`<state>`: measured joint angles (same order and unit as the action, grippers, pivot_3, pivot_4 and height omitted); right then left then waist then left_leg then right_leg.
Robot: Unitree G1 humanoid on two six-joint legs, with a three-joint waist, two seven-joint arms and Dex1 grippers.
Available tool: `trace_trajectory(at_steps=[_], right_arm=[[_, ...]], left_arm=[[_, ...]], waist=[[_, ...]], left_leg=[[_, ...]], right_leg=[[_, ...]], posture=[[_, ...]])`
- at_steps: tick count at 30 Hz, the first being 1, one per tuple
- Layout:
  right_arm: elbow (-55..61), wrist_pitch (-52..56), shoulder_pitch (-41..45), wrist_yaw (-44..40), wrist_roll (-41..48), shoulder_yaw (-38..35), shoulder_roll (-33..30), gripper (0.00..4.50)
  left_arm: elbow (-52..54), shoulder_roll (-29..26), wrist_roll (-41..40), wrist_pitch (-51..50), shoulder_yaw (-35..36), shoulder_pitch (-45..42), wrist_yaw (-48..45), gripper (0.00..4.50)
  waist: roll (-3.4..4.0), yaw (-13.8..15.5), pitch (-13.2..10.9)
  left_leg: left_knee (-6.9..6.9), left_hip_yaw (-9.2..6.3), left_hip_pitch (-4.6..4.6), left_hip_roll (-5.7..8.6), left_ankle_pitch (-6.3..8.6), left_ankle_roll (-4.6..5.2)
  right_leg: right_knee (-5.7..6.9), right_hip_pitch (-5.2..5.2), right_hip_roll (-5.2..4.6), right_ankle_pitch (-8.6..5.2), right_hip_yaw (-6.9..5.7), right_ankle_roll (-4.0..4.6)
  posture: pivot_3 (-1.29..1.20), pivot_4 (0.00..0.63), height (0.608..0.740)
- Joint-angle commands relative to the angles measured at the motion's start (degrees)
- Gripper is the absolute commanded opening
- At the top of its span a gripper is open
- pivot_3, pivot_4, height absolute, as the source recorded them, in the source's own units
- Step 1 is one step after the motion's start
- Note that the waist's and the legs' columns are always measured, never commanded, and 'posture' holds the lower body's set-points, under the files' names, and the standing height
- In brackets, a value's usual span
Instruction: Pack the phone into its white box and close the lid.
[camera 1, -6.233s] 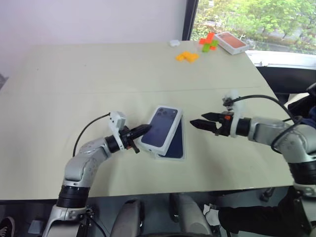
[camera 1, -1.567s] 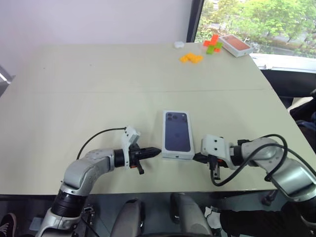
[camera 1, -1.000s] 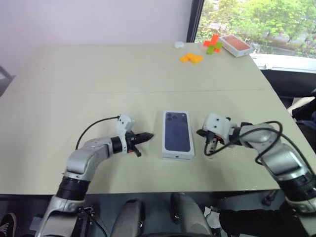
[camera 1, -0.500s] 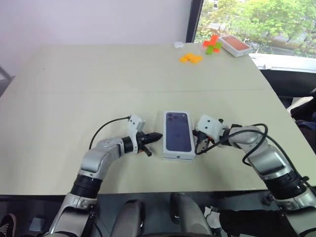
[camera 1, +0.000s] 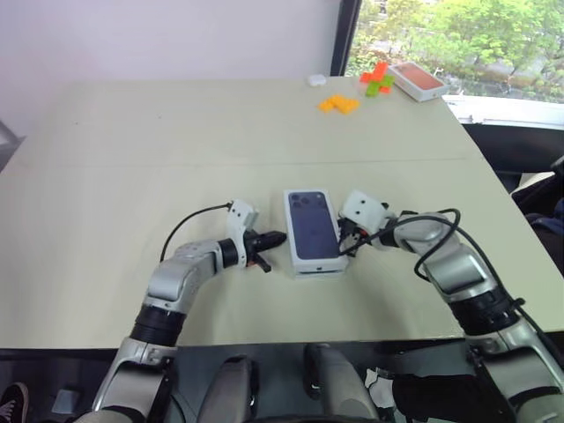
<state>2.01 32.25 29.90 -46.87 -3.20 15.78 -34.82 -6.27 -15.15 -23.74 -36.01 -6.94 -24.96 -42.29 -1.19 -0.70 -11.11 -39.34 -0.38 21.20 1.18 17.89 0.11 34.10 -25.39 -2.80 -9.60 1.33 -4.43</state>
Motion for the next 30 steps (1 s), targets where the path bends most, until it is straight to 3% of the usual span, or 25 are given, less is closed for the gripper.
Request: trace_trajectory(at_steps=[1,16,30], right_arm=[[2.83,-2.22,0.99,-1.69,0.73,0.68,0.42,0.04],[9.51,-0.03,-1.44,-4.22,0.83,-0.26,-2.68,0.04],[9.19,-1.36,-3.25,-5.63,-0.93,0.91,-5.49,0.04]], left_arm=[[-0.12,0.91,-0.16,1.03,0.29,-1.62,-0.63,0.0],[9.18,-0.85,-1.09,-3.15,-0.44,2.58,-1.37,0.0],[9.38,-2.97,-0.63,-2.83,0.27,4.06,-1.62,0.0]], waist=[[0.0,0.01,0.0],[0.0,-0.01,-0.01],[0.0,0.04,-0.01]], left_leg=[[0.0,0.0,0.01,0.0,0.0,0.0],[0.0,-0.03,0.07,0.01,0.0,0.0],[0.0,-0.03,0.08,0.01,0.0,0.0]], right_leg=[[0.0,0.0,0.0,0.0,0.0,0.0],[-0.01,-0.05,-0.02,0.0,0.0,-0.01],[-0.03,-0.05,-0.03,0.0,-0.01,0.0]], posture=[[0.0,0.15,0.74],[0.0,0.15,0.74],[0.0,0.15,0.74]])
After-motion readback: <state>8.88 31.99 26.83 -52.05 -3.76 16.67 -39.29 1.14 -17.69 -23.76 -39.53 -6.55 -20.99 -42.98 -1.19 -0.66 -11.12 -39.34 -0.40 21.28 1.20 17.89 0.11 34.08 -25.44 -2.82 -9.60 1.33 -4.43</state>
